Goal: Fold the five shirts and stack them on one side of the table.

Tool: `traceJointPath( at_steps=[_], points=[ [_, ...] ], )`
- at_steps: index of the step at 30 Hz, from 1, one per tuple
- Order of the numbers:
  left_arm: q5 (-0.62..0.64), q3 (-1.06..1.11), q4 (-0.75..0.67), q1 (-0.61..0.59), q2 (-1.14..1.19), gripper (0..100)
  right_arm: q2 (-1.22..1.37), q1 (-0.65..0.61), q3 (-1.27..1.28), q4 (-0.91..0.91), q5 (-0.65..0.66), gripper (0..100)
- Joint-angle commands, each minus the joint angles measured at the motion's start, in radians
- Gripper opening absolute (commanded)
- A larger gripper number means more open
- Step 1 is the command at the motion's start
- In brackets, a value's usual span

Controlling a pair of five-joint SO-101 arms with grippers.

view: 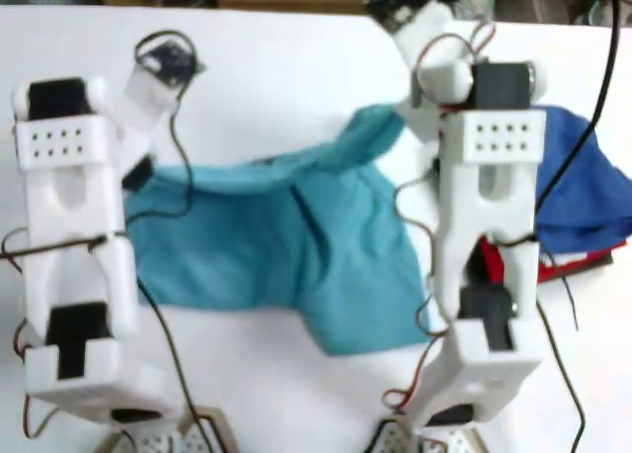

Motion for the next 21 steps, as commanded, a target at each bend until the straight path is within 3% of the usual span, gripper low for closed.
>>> traceJointPath(
  at_steps=[1,13,21],
  points=[
    [-0.023,0.073,0.015,0.000,-0.077,2,-0.163,-0.012,0.178,-0.007,0.006,2.0],
    [-0.068,0.605,-0.112,-0.028,-0.516,2,-0.687,-0.025,0.934,-0.246,0.040,2.0],
    [-0.074,0.791,-0.158,-0.060,-0.623,2,-0.972,-0.024,1.221,-0.249,0.051,2.0]
  ],
)
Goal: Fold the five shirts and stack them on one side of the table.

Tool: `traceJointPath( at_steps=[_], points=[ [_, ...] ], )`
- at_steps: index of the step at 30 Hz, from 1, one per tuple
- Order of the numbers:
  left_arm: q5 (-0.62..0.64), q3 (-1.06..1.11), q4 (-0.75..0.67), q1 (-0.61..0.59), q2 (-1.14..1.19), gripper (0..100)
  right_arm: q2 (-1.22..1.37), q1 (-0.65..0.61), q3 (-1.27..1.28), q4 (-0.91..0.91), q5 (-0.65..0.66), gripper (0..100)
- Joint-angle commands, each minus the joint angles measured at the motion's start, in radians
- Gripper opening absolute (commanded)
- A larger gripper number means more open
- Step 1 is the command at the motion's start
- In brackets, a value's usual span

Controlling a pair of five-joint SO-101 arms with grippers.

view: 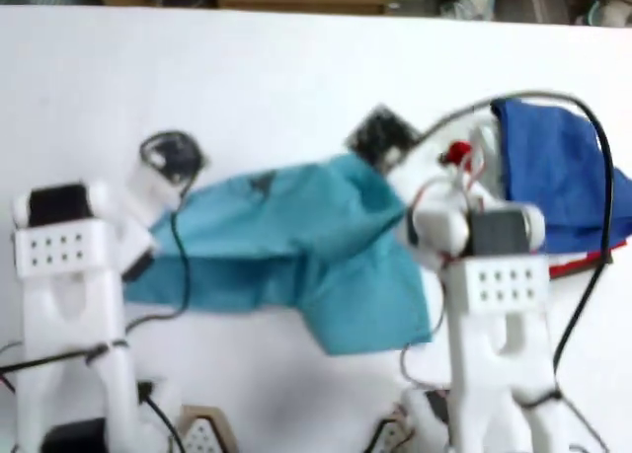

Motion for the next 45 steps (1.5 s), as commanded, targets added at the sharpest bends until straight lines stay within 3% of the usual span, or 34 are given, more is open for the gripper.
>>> traceJointPath(
  at_steps=[1,8,15,24,30,37,45],
  points=[
    [-0.011,0.031,-0.018,-0.011,-0.046,2,-0.154,0.005,0.097,0.004,0.037,2.0],
    [-0.057,0.097,-0.060,-0.074,-0.049,2,-0.390,0.070,0.325,0.036,0.138,2.0],
    [-0.066,0.239,-0.133,-0.086,-0.049,2,-0.515,0.085,0.529,0.010,0.153,2.0],
    [-0.061,0.280,-0.173,-0.081,-0.051,2,-0.530,0.099,0.566,-0.002,0.157,2.0],
    [-0.066,0.321,-0.199,-0.046,-0.041,2,-0.535,0.033,0.726,-0.035,0.307,2.0],
    [-0.066,0.424,-0.244,-0.005,-0.041,2,-0.535,0.038,0.775,-0.094,0.330,2.0],
    [-0.063,0.421,-0.265,-0.035,-0.049,2,-0.535,0.122,0.818,-0.147,0.331,2.0]
  ],
)
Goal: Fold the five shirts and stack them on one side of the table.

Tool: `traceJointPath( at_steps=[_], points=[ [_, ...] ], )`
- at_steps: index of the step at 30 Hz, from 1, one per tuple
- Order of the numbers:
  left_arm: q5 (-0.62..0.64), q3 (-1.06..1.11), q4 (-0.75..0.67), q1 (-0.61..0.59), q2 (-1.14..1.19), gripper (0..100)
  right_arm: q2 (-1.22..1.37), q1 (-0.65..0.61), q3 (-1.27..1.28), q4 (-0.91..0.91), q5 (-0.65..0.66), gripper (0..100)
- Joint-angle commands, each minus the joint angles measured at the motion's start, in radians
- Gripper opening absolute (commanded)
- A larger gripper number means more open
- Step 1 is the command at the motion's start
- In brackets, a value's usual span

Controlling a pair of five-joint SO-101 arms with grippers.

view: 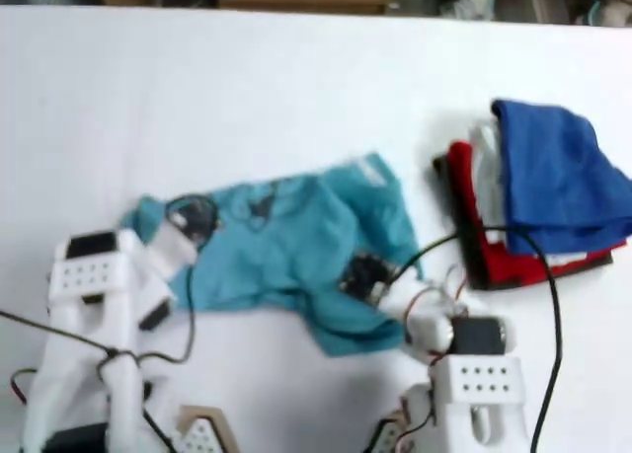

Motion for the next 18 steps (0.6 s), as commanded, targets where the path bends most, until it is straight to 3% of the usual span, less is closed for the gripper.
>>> traceJointPath(
  at_steps=[1,10,18],
  points=[
    [-0.009,-0.064,0.017,-0.031,-0.031,2,-0.015,0.048,-0.015,-0.015,0.009,2.0],
    [-0.009,-0.179,0.008,-0.057,-0.020,2,-0.015,0.142,-0.069,0.147,0.195,2.0],
    [-0.008,-0.168,-0.031,-0.058,0.193,2,-0.015,0.137,-0.055,0.147,0.209,2.0]
  ],
)
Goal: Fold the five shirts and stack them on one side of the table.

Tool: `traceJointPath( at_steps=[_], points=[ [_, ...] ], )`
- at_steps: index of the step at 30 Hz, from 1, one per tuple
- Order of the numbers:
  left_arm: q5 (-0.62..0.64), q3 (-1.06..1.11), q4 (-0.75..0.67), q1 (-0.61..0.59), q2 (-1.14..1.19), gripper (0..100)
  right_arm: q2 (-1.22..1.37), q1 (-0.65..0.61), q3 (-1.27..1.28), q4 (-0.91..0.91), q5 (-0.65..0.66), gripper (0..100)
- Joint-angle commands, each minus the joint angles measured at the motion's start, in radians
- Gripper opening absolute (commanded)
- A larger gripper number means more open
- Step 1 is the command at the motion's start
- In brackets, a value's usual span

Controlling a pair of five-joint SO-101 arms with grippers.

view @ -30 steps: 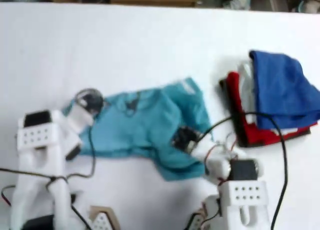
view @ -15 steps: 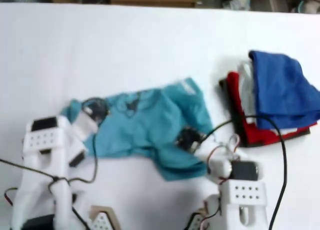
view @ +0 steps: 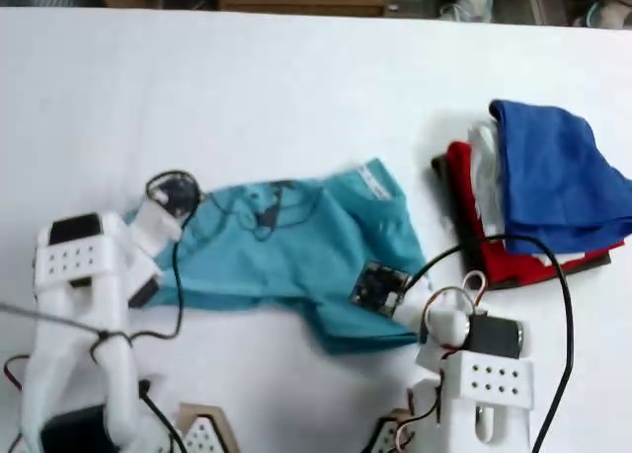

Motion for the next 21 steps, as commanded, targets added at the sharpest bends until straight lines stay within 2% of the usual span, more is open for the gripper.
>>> traceJointPath(
  at_steps=[1,4,10,17,21],
  points=[
    [-0.008,-0.033,-0.026,-0.003,0.120,2,-0.015,0.004,-0.018,0.002,0.008,2.1],
    [-0.008,-0.035,-0.052,-0.005,0.204,3,-0.015,0.004,-0.018,-0.016,0.000,3.9],
    [0.017,-0.091,-0.077,-0.005,0.224,12,-0.015,0.002,-0.026,-0.016,0.008,26.2],
    [0.072,-0.363,0.055,-0.006,0.224,18,-0.016,0.002,-0.110,-0.061,-0.005,22.0],
    [0.092,-0.590,0.172,-0.003,0.232,20,-0.010,0.002,-0.144,-0.240,-0.133,20.4]
  ],
)
